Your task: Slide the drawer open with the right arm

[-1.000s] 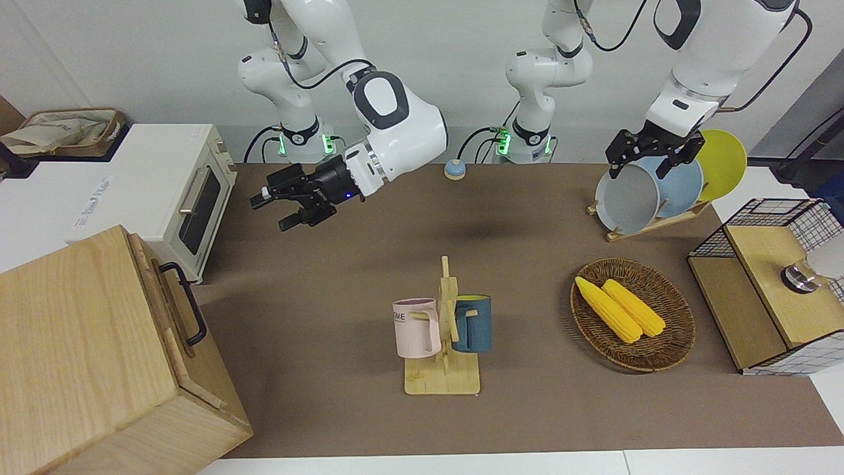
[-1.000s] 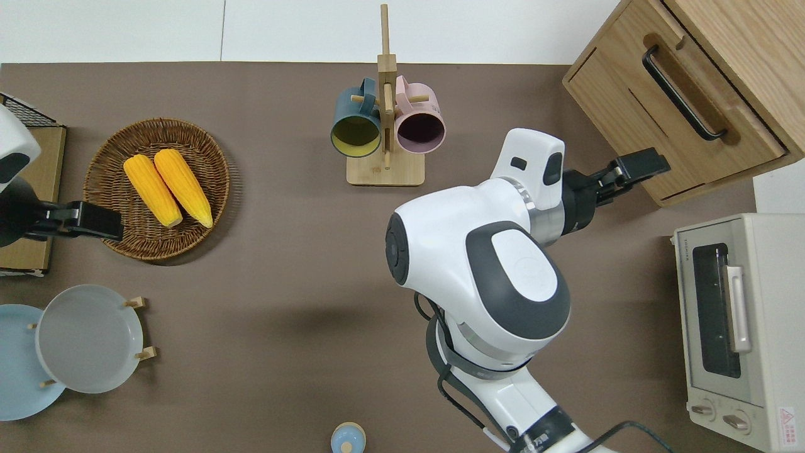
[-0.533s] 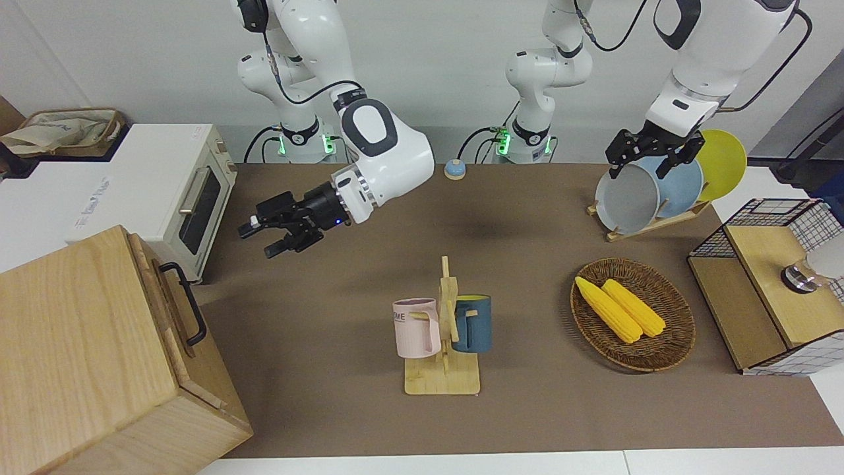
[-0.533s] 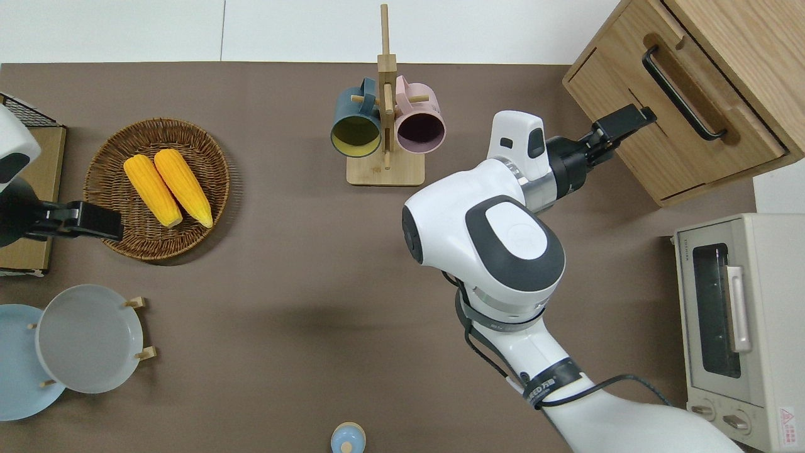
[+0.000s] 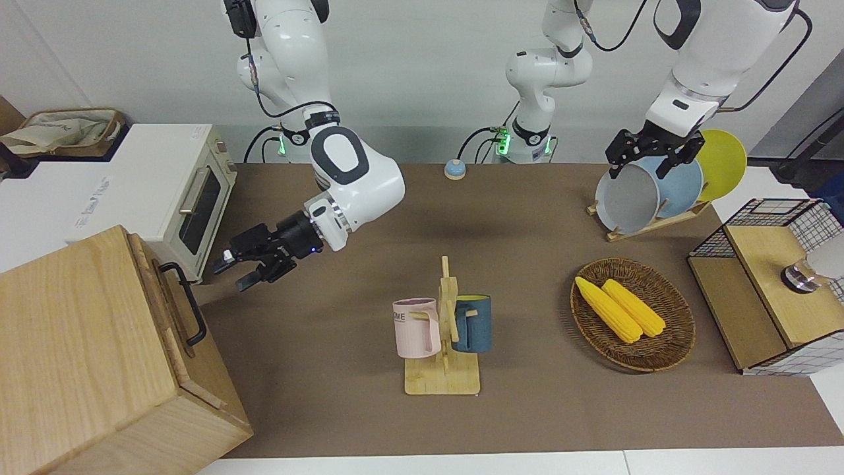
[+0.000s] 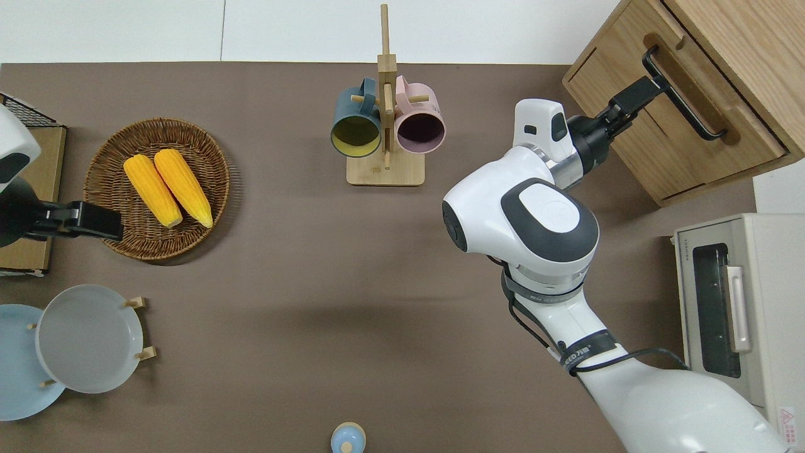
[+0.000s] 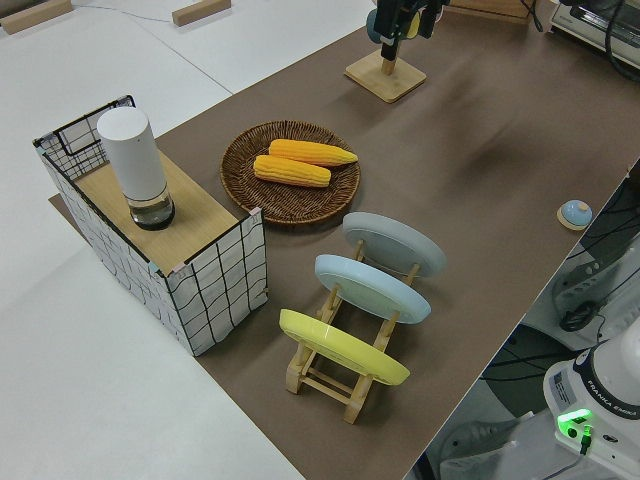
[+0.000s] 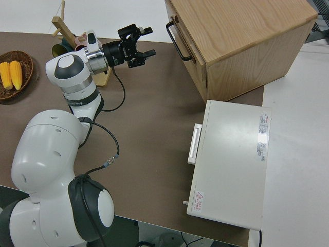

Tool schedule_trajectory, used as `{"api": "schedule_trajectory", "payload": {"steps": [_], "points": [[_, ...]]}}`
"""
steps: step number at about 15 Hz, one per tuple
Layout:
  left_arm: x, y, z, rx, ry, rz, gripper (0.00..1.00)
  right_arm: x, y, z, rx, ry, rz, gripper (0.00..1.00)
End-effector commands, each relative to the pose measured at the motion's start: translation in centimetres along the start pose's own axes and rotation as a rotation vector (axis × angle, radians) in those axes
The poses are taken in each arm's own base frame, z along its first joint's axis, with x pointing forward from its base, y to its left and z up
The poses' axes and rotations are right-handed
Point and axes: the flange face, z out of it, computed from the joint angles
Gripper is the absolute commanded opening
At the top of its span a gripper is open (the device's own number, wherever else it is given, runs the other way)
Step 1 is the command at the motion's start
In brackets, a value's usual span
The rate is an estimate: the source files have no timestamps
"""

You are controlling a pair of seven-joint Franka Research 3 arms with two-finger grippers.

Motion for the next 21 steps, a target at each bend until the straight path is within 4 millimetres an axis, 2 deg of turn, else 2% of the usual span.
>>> {"api": "schedule_trajectory", "payload": {"steps": [1,6,11,13,17,19,20,21], "points": [[0.1,-0.1,-0.4,0.016,-0.005,0.010,0.99,0.4,-1.2,1.0,-0.056,0.043,0.002,0.981],[0.1,-0.1,-0.3,0.016,-0.007,0.010,0.99,0.0,-1.6,4.4,-0.074,0.069,0.006,0.981],[0.1,-0.1,-0.4,0.016,-0.005,0.010,0.99,-0.3,-2.2,6.6,-0.075,0.060,0.039,0.977],[0.1,-0.1,-0.3,0.016,-0.007,0.009,0.99,-0.5,-2.4,7.3,-0.076,0.054,0.078,0.977],[0.1,-0.1,-0.3,0.016,-0.007,0.009,0.99,-0.6,-2.5,7.6,-0.078,0.041,0.100,0.975],[0.1,-0.1,-0.3,0.016,-0.007,0.010,0.99,-0.6,-2.7,7.7,-0.077,0.039,0.097,0.917],[0.1,-0.1,-0.4,0.016,-0.005,0.010,0.99,-0.6,-3.0,7.7,-0.077,0.039,0.092,0.848],[0.1,-0.1,-0.3,0.016,-0.007,0.010,0.99,-0.6,-3.0,7.7,-0.077,0.039,0.090,0.735]]}}
